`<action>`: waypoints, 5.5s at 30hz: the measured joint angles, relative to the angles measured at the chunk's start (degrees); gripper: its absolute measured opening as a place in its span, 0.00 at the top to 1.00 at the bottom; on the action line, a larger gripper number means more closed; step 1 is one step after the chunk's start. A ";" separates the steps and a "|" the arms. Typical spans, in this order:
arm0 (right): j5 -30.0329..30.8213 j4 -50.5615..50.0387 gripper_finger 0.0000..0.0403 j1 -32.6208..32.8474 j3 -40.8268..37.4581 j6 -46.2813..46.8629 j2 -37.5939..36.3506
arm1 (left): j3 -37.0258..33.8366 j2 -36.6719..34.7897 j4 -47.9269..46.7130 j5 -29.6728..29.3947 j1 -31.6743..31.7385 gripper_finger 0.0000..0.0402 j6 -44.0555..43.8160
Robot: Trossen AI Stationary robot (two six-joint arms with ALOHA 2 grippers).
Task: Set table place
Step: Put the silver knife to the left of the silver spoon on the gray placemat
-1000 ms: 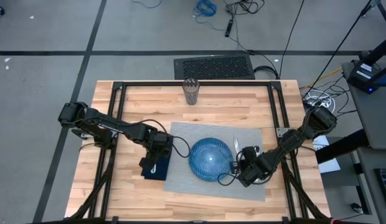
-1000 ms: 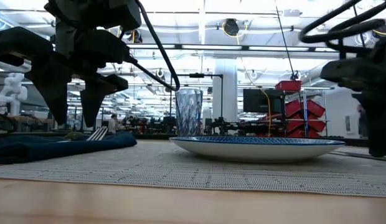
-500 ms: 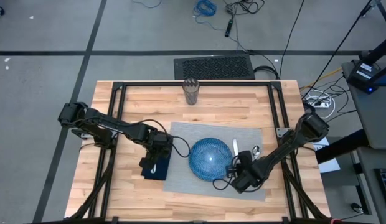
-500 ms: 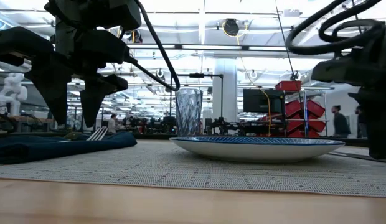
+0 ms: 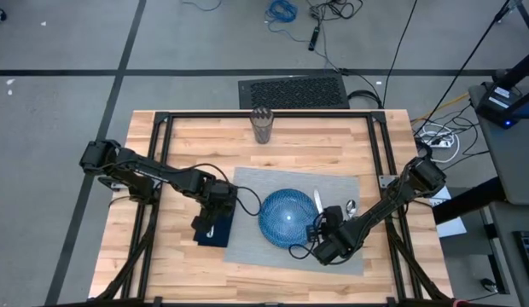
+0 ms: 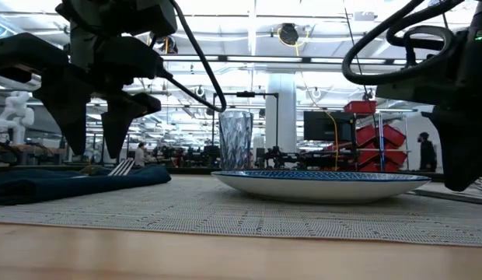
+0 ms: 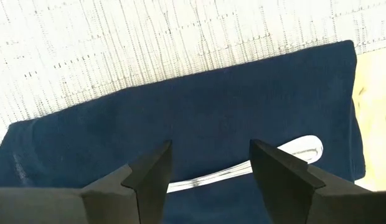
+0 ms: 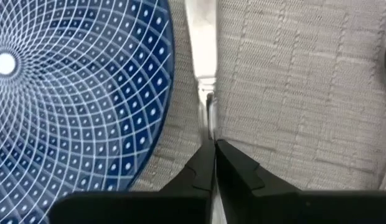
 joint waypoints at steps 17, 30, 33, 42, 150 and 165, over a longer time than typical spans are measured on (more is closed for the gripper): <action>3.54 -2.20 0.91 1.68 0.04 -1.81 -0.14 | -0.02 -0.02 1.54 -0.07 0.00 0.50 -1.43; 4.94 2.13 1.00 -2.83 -0.16 -14.05 -0.24 | -0.02 -0.02 2.84 -0.10 0.00 0.50 -1.20; 4.50 2.91 1.00 -3.82 -0.58 -15.43 -0.26 | -0.02 -0.02 2.83 -0.11 0.00 0.50 -1.20; 5.03 8.53 1.00 -7.35 -1.02 -22.49 -0.26 | -0.02 -0.02 2.85 -0.11 0.02 0.50 -1.03; 0.97 -5.15 1.00 -16.31 -1.03 -25.92 1.38 | -0.02 -0.02 3.99 -0.11 0.01 0.50 -1.03; 0.23 -6.31 1.00 -16.22 -1.03 -25.52 1.38 | -0.02 -0.02 4.01 -0.11 0.01 0.50 -1.01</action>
